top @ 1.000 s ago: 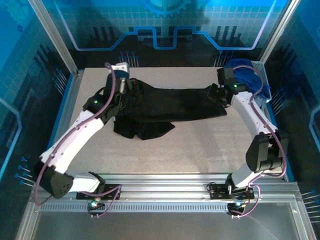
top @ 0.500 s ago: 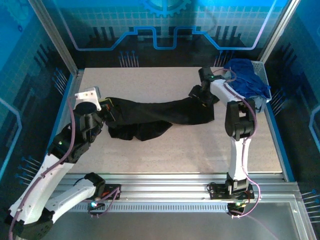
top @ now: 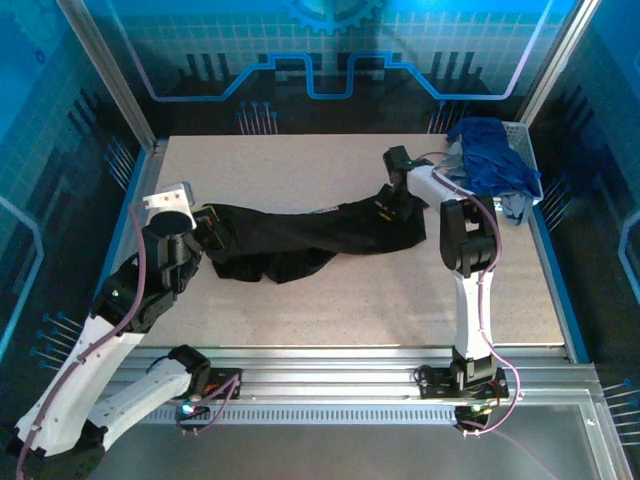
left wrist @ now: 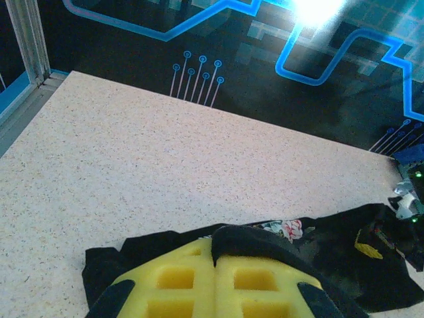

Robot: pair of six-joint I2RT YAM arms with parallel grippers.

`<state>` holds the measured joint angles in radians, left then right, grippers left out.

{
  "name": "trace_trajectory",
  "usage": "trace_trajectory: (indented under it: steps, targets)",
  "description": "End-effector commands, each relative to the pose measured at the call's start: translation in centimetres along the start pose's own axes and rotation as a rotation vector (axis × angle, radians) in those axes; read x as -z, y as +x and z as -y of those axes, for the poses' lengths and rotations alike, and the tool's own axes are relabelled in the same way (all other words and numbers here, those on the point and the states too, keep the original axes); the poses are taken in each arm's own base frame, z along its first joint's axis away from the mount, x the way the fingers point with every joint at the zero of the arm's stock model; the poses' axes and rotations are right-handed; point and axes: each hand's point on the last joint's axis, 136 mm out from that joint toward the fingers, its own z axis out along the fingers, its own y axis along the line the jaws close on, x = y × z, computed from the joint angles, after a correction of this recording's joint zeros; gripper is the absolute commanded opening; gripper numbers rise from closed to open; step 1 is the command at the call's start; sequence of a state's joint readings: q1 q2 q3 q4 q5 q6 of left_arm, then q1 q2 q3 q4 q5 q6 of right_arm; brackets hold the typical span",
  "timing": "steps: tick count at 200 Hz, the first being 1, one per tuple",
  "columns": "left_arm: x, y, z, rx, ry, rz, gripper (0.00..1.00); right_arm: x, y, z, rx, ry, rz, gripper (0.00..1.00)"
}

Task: Fold and stack the t-shirts

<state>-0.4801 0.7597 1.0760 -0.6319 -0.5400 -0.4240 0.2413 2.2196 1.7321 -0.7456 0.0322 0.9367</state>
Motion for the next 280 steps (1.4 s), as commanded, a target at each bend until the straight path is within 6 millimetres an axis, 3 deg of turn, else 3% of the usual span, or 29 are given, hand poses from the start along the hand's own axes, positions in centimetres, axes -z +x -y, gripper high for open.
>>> trace_trajectory:
  steps: [1, 26, 42, 74, 104, 124, 162, 183, 203, 224, 240, 262, 280]
  targets:
    - [0.1, -1.2, -0.6, 0.017, -0.038, 0.049, 0.00, 3.1, 0.0, 0.7, 0.012, 0.003, 0.059, 0.00]
    - [0.4, -2.8, -0.1, 0.019, -0.028, 0.091, 0.00, 7.3, -0.4, 0.5, 0.059, -0.041, 0.153, 0.00]
    - [0.4, -3.6, 0.4, 0.024, -0.017, 0.110, 0.00, 8.9, 0.2, 0.5, 0.093, -0.047, 0.173, 0.00]
    - [1.4, -5.7, 1.1, 0.061, 0.015, 0.161, 0.00, 11.6, 1.8, 2.1, 0.095, -0.061, 0.222, 0.00]
    - [2.8, -7.8, 1.3, 0.080, 0.032, 0.216, 0.00, 16.0, 2.4, 3.2, 0.083, -0.114, 0.309, 0.00]
    - [4.2, -9.7, 1.4, 0.097, 0.053, 0.274, 0.00, 21.3, 2.4, 3.6, 0.080, -0.183, 0.420, 0.00]
    - [7.6, -14.6, 2.4, 0.105, 0.123, 0.437, 0.00, 33.2, 2.3, 3.8, 0.105, -0.347, 0.670, 0.00]
    - [9.2, -18.0, 3.5, 0.100, 0.160, 0.540, 0.00, 37.8, 1.8, 3.2, 0.130, -0.397, 0.764, 0.00]
    - [9.3, -21.5, 5.2, 0.070, 0.153, 0.607, 0.00, 41.1, 0.2, 2.1, 0.127, -0.432, 0.849, 0.00]
    - [5.9, -24.3, 6.4, 0.077, 0.090, 0.611, 0.00, 41.9, -2.2, -0.2, 0.110, -0.454, 0.872, 0.00]
    - [1.1, -25.7, 6.1, 0.143, 0.053, 0.572, 0.00, 41.2, -4.6, -2.1, 0.096, -0.461, 0.880, 0.00]
    - [-8.2, -26.4, 3.7, 0.219, -0.010, 0.475, 0.00, 38.3, -9.0, -4.7, 0.058, -0.443, 0.839, 0.00]
    - [-17.1, -25.8, 1.0, 0.299, -0.031, 0.345, 0.00, 33.7, -13.0, -7.6, 0.062, -0.418, 0.752, 0.00]
